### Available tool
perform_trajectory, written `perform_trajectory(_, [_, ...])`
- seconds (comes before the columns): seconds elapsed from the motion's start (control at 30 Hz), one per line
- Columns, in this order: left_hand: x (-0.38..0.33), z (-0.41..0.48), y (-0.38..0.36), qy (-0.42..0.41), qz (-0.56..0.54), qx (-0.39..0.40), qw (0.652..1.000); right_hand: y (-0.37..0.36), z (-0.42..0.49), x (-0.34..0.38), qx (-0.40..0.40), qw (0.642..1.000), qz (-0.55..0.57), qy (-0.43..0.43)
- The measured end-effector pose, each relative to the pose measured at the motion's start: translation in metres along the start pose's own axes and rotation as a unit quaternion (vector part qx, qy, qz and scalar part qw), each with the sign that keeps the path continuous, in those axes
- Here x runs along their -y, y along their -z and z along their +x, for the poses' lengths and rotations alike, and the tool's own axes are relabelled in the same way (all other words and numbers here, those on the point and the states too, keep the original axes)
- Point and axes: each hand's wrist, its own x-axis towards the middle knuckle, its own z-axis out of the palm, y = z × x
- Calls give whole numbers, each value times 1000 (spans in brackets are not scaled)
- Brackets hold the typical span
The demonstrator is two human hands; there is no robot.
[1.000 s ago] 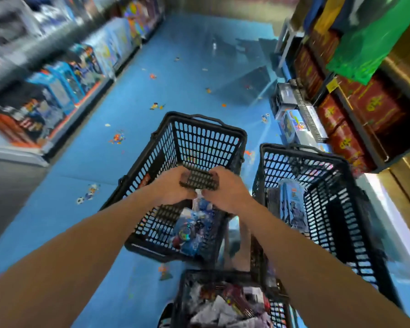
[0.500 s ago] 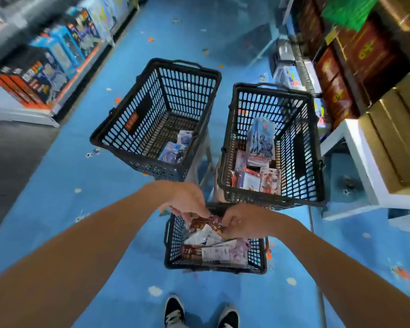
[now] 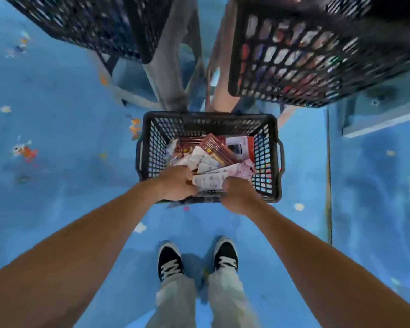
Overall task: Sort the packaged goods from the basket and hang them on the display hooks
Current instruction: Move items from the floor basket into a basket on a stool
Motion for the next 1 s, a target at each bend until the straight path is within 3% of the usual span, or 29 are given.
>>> perform_trajectory(0.27, [50,160,-88,-11,21,-34,999,-74,148,-53,-103,993,-45,20])
perform_trajectory(0.37, [56,212,-101,-21,52,-22,998,-82,206,-70,-73,986,-142,56])
perform_trajectory(0.5, [56,267,-107,-43,133,14,990,-79,257,-68,44,965,-241,97])
perform_trajectory(0.57, [52,279,-102,-52,149,47,986,-69,269,-63,87,975,-180,94])
perform_trajectory(0.67, [47,275,-85,-87,141,65,984,-35,271,-58,50,995,21,84])
perform_trajectory(0.8, [53,259,-67,-170,137,-81,973,0,251,-54,28,961,261,86])
perform_trajectory(0.9, [60,246,-60,-164,149,-178,959,-2,235,-55,6,906,406,122])
perform_trajectory(0.93, [63,242,-61,-160,143,-188,958,-6,232,-56,-5,895,428,125])
perform_trajectory(1.0, [73,240,-65,-156,102,-189,964,-17,231,-62,-48,919,377,101])
